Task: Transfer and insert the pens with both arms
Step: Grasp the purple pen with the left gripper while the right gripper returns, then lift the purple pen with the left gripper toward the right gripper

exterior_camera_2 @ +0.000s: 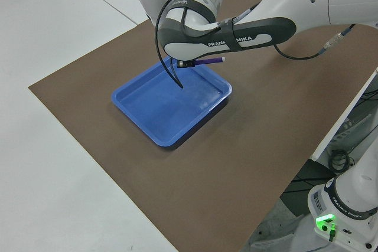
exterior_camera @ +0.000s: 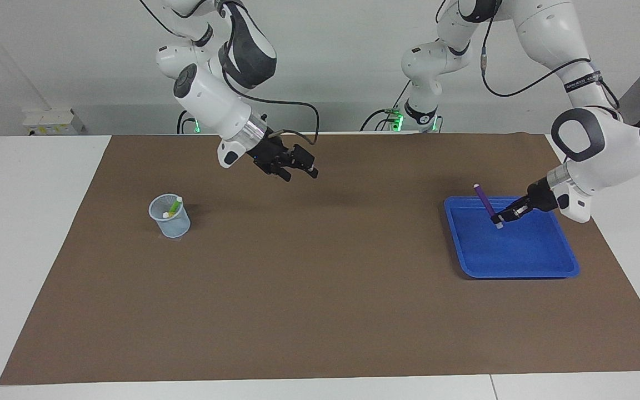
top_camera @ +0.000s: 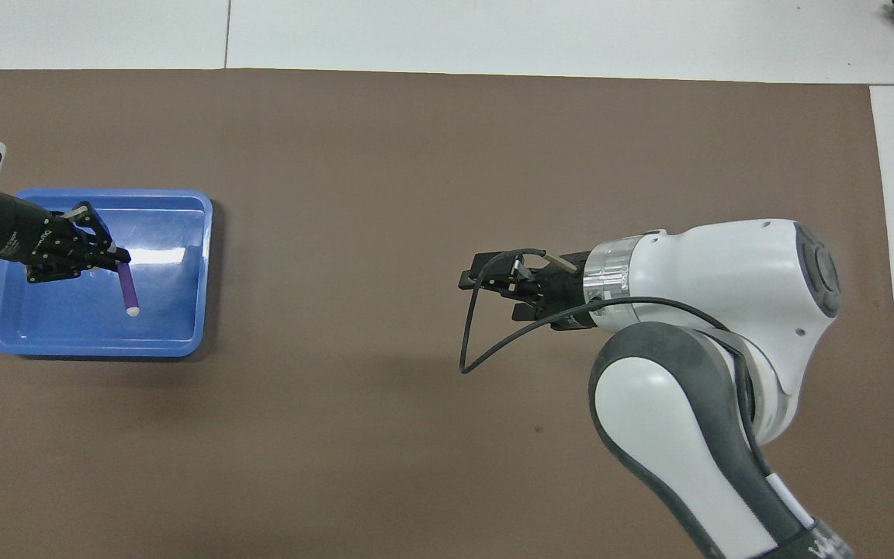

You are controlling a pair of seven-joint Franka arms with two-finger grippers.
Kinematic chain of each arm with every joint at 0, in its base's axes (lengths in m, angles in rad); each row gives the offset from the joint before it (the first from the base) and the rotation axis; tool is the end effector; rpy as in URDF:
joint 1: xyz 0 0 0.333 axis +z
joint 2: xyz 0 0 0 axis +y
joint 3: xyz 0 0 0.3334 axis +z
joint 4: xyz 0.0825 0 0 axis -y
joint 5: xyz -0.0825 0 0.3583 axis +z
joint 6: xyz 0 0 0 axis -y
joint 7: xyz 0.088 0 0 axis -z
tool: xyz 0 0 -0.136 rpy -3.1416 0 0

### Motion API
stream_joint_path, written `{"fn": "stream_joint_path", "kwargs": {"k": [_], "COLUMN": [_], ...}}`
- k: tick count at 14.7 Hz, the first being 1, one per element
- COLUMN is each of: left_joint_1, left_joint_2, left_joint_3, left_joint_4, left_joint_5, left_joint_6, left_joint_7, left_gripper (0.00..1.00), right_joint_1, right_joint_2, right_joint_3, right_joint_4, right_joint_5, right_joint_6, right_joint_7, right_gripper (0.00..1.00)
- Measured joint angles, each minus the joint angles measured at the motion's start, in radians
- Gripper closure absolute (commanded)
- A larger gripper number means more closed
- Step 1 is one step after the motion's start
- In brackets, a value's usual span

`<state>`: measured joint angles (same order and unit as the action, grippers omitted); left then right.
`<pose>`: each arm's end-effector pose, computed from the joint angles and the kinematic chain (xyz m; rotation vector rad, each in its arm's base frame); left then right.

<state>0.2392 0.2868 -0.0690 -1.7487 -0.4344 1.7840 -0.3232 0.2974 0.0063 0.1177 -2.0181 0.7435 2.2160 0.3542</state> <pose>0.5861 0.0549 0.3998 2.5675 0.8531 -0.3865 0.4987 0.2609 0.4795 -2.4502 0.4240 0.0888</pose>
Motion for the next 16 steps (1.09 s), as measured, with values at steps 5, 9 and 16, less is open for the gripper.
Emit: {"fn": "stream_joint_path", "kwargs": {"k": [5,9,16], "left_joint_1": [0.002,0.000,-0.016], "left_joint_2": [-0.019,-0.041,-0.125], "left_joint_3": [-0.001,-0.008,-0.009], "left_joint_4": [-0.001,-0.012,-0.078], "left_joint_5": [-0.140,-0.210,-0.315], "left_joint_6": [-0.107,-0.121,-0.118], "left_joint_7": [-0.311,-0.566,-0.793], "left_gripper": [1.00,1.00,1.00], "right_joint_1": [0.013,0.013,0.013], "right_joint_2": [0.000,0.000,0.000], "right_joint_3": [0.002,0.002,0.002], "right_joint_4": [0.015,0.016,0.017], "right_joint_5": [0.000,0.000,0.000], "right_joint_6": [0.000,0.000,0.000], "right_joint_7": [-0.118,-0.137,-0.142], "right_gripper": [0.00,0.00,0.00]}}
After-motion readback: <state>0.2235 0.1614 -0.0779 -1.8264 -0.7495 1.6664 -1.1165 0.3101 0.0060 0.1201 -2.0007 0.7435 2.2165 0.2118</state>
